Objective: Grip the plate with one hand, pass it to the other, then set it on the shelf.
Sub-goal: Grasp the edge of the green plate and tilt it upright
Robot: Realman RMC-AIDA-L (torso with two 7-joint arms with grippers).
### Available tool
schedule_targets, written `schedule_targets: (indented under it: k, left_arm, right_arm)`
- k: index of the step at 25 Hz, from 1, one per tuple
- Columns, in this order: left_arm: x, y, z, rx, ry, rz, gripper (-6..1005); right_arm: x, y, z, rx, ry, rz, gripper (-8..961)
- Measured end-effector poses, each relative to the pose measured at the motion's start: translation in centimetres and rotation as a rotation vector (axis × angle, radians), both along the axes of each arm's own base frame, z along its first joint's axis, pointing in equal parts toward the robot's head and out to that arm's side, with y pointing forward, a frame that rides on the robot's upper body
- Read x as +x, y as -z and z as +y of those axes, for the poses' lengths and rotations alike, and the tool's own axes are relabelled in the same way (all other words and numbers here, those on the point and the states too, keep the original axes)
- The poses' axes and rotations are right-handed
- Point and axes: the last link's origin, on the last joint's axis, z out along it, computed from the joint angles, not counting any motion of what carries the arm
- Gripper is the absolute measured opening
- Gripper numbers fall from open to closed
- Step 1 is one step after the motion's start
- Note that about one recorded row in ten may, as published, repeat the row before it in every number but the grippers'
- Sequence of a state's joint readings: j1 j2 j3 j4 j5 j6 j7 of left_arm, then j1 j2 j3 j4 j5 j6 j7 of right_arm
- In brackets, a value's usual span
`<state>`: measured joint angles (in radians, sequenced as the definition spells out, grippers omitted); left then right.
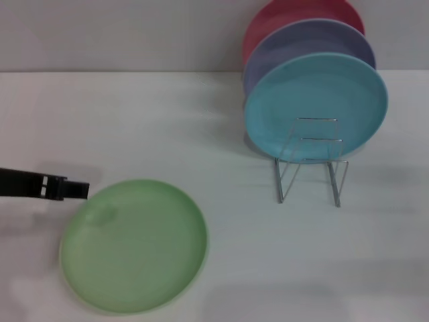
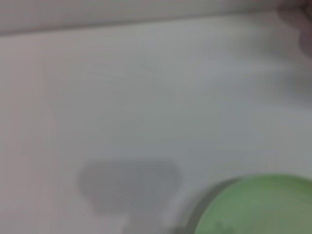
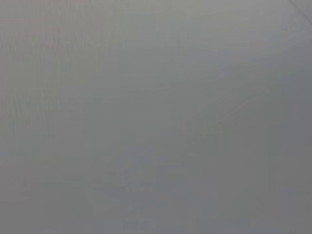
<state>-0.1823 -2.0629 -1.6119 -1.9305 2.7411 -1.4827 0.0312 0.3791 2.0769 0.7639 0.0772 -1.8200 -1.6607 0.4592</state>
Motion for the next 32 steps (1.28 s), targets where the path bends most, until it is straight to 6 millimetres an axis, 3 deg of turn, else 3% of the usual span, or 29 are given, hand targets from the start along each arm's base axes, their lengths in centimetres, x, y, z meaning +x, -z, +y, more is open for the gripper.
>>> schedule_targets:
  k: [7, 25, 32]
  left_arm:
    - [-1.8, 1.6, 0.2, -0.08, -0.108, 0.015, 836]
    - [-3.7, 3.3, 0.8, -0.135, -0.173, 0.028, 832]
    - [-4.3, 3.8, 1.1, -0.147, -0.176, 0.035, 776]
  right_arm:
    - [-0.1, -0.1, 0.3, -0.003, -0.004, -0.001, 666]
    - [-0.2, -0.1, 0.6, -0.006, -0.004, -0.004, 665]
    - [-0.2, -0.1, 0.6, -0.007, -0.005, -0.001, 665]
